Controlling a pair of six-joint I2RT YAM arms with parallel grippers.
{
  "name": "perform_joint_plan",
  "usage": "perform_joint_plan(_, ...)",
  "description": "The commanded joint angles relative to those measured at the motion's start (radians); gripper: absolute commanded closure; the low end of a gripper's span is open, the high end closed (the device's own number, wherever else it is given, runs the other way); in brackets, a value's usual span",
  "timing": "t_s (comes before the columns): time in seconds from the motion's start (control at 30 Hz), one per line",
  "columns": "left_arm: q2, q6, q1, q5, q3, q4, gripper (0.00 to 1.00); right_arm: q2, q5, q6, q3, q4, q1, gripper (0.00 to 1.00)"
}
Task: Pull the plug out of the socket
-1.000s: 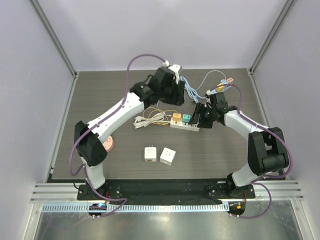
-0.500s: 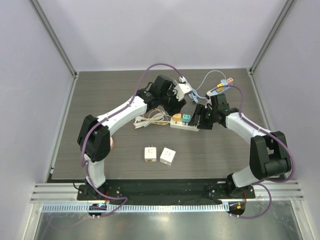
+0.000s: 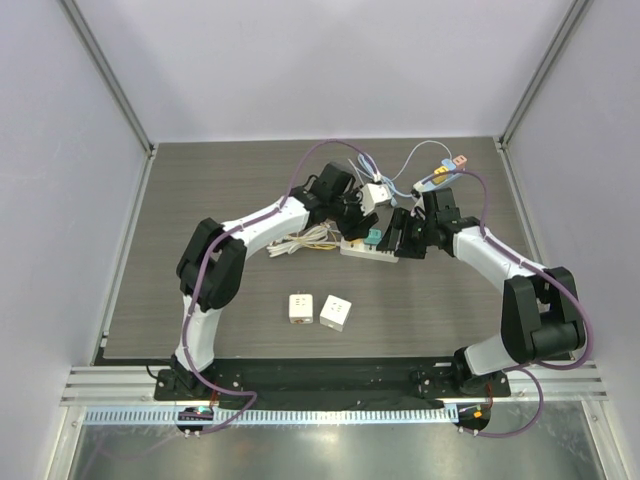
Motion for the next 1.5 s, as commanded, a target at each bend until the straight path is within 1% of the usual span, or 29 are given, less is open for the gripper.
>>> perform_joint_plan(0.0, -0.021, 0.040, -0.004, 0.006, -0.018, 0.049, 0.46, -0.024, -0.019, -0.014, 0.008, 0.011, -0.002, 0.37)
perform_joint_plan(0.13, -0.022, 0.064, -0.002, -0.037, -0.052, 0.048, 0.50, -0.007, -0.028, -0.009, 0.013, 0.011, -0.002, 0.37)
perform_joint_plan(0.3, -0.002, 0.087, -0.002, -0.065, -0.067, 0.033, 0.52, 0.001, -0.019, -0.009, 0.014, 0.013, -0.002, 0.37)
perform_joint_plan(0.5, 0.001, 0.075, -0.004, -0.076, -0.089, 0.056, 0.61, 0.014, 0.002, -0.003, 0.017, 0.021, -0.002, 0.37)
perform_joint_plan(0.6, -0.008, 0.064, -0.013, -0.091, -0.098, 0.077, 0.68, 0.028, 0.021, 0.003, 0.017, 0.027, -0.002, 0.36)
perform_joint_plan(0.63, -0.014, 0.064, -0.016, -0.097, -0.108, 0.085, 0.74, 0.031, 0.027, 0.005, 0.016, 0.028, -0.004, 0.36)
perform_joint_plan(0.7, -0.028, 0.064, -0.025, -0.116, -0.121, 0.106, 0.81, 0.036, 0.039, 0.016, 0.016, 0.033, -0.005, 0.35)
perform_joint_plan(0.73, -0.032, 0.063, -0.025, -0.120, -0.130, 0.109, 0.87, 0.033, 0.059, 0.016, 0.013, 0.037, -0.004, 0.35)
perform_joint_plan(0.8, -0.044, 0.061, -0.027, -0.132, -0.139, 0.115, 0.90, 0.024, 0.082, 0.025, 0.002, 0.047, -0.005, 0.34)
perform_joint_plan(0.93, -0.067, 0.056, -0.030, -0.136, -0.151, 0.115, 0.93, 0.019, 0.133, 0.029, -0.007, 0.067, -0.007, 0.34)
perform_joint_plan(0.97, -0.072, 0.056, -0.032, -0.136, -0.153, 0.117, 1.00, 0.024, 0.148, 0.026, -0.007, 0.070, -0.007, 0.34)
perform_joint_plan(1.1, -0.091, 0.043, -0.035, -0.142, -0.155, 0.119, 1.00, 0.051, 0.180, 0.023, -0.014, 0.091, -0.007, 0.34)
perform_joint_plan(1.47, -0.112, 0.023, -0.042, -0.119, -0.156, 0.123, 1.00, 0.076, 0.209, 0.017, -0.032, 0.126, -0.007, 0.35)
